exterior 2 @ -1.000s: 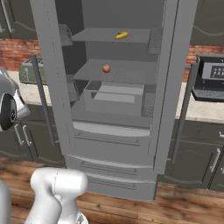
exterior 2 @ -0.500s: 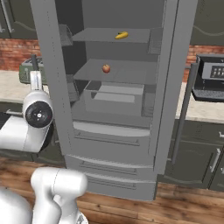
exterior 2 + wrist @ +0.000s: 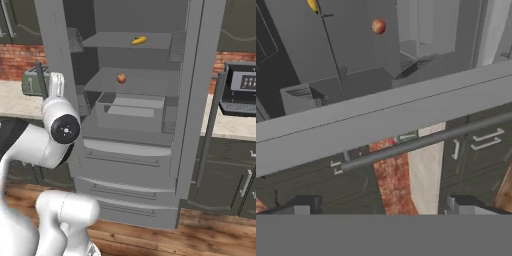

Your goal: Retrieve the banana and peach from the fridge and place them into the bowl on the dining table.

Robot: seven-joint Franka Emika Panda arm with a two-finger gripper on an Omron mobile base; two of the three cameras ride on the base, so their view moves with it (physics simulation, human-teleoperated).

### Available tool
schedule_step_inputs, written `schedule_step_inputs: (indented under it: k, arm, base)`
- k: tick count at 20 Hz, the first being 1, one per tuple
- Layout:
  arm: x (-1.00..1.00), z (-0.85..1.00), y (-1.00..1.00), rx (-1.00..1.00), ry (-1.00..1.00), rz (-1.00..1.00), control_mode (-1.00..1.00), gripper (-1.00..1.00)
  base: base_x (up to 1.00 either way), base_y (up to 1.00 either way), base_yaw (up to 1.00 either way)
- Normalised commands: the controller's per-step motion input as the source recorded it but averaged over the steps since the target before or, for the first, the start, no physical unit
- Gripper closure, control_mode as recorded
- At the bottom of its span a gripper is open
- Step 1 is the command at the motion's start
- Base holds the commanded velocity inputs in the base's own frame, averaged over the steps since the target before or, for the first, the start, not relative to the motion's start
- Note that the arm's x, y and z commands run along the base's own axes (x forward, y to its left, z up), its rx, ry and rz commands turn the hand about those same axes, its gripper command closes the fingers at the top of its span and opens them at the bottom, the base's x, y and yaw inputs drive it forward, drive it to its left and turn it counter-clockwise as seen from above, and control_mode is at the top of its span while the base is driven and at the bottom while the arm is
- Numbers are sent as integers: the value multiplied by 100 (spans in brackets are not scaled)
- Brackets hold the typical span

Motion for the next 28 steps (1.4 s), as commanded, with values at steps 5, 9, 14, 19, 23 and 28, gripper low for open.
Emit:
schedule_step_inputs:
  k: [5,9,14,19,23,28]
  arm:
    - [42,6,-2,-3,-1,0,-100,-100]
    - [52,0,-13,0,0,1,-100,-100]
    - [91,-5,-5,0,0,9,-100,-100]
    - [100,-11,3,0,0,15,-100,-100]
    - [100,-36,30,0,0,23,-100,-100]
    - [99,-32,64,0,0,25,-100,-100]
  base:
    - [0,0,0]
    - [0,0,0]
    - [0,0,0]
    - [0,0,0]
    - [0,0,0]
    - [0,0,0]
